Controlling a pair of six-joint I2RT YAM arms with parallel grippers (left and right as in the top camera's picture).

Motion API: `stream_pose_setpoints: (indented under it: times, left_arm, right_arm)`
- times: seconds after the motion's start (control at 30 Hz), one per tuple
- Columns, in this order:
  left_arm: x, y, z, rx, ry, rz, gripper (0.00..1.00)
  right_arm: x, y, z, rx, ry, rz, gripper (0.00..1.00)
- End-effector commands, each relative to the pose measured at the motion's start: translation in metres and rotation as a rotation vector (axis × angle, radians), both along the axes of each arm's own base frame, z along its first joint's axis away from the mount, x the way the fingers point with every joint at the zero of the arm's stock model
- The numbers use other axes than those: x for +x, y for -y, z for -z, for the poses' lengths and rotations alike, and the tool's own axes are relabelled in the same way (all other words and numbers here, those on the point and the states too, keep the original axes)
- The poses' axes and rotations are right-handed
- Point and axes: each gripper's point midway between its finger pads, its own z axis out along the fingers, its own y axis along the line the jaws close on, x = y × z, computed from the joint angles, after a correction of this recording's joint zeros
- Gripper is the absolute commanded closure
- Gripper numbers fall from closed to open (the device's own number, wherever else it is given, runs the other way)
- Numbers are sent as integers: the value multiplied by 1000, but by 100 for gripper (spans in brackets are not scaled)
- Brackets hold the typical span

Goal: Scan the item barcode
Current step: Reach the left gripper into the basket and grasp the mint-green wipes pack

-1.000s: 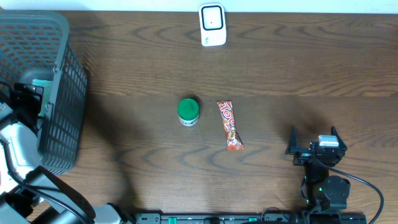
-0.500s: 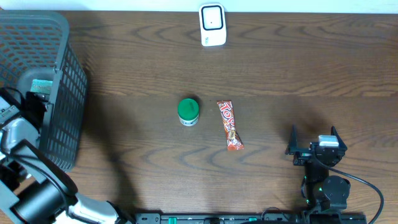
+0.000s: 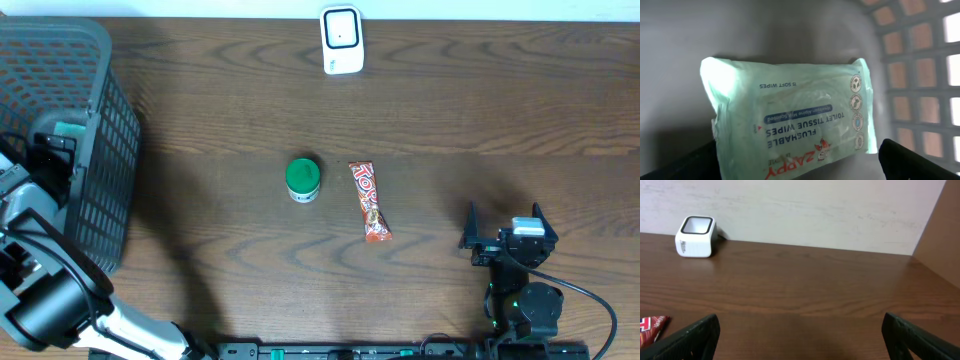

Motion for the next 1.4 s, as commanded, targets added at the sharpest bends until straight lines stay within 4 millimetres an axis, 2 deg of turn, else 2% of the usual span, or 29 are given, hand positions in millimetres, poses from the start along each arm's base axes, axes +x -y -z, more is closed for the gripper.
stream_pose_setpoints:
  times: [0.0, 0.03, 0.1, 0.13, 0.2, 0.23, 0.4, 0.5, 0.6, 0.7, 0.83, 0.93, 1.03, 1.2, 1.27, 1.33, 1.37]
  left_arm:
    - [-27, 46, 89, -251, -140, 29, 3]
    - [-29, 48, 93, -259, -149, 29, 16]
    - [-33, 52, 100, -279, -170, 28, 50]
    - [-35, 53, 101, -286, -179, 32, 62]
    - [-34, 58, 101, -293, -175, 67, 85]
    - [-33, 61, 100, -298, -168, 85, 91]
    - [-26, 72, 90, -331, -113, 154, 93]
    - [-18, 71, 63, -327, -38, 181, 93]
    - [-13, 64, 14, -269, 46, 194, 93]
    - [-17, 57, -45, -171, 114, 184, 93]
    - [-41, 50, -123, 5, 165, 113, 93]
    - [-61, 53, -170, 128, 195, 71, 93]
    - [-79, 59, -207, 227, 230, 38, 93]
    - [-96, 70, -243, 310, 286, 18, 93]
    - [-99, 73, -247, 318, 293, 18, 93]
    - [-100, 73, -244, 308, 280, 13, 93]
    - [-102, 72, -240, 300, 264, 1, 85]
  right_arm:
    - [0, -1, -1, -10, 4, -3, 1]
    - [0, -1, -1, -10, 4, -3, 1]
    - [0, -1, -1, -10, 4, -3, 1]
    - [0, -1, -1, -10, 4, -3, 1]
    - [0, -1, -1, -10, 4, -3, 1]
    - [0, -1, -1, -10, 4, -3, 1]
    - [0, -1, -1, -10, 4, -3, 1]
    - [0, -1, -1, -10, 4, -3, 1]
    - [0, -1, -1, -10, 4, -3, 1]
    - [0, -1, -1, -10, 4, -3, 1]
    - [0, -1, -1, -10, 4, -3, 1]
    - [0, -1, -1, -10, 4, -3, 1]
    - [0, -1, -1, -10, 4, -3, 1]
    - [0, -1, -1, -10, 4, -3, 1]
    - [0, -1, -1, -10, 4, -3, 1]
    - [0, -1, -1, -10, 4, -3, 1]
    - [0, -1, -1, -10, 4, -3, 1]
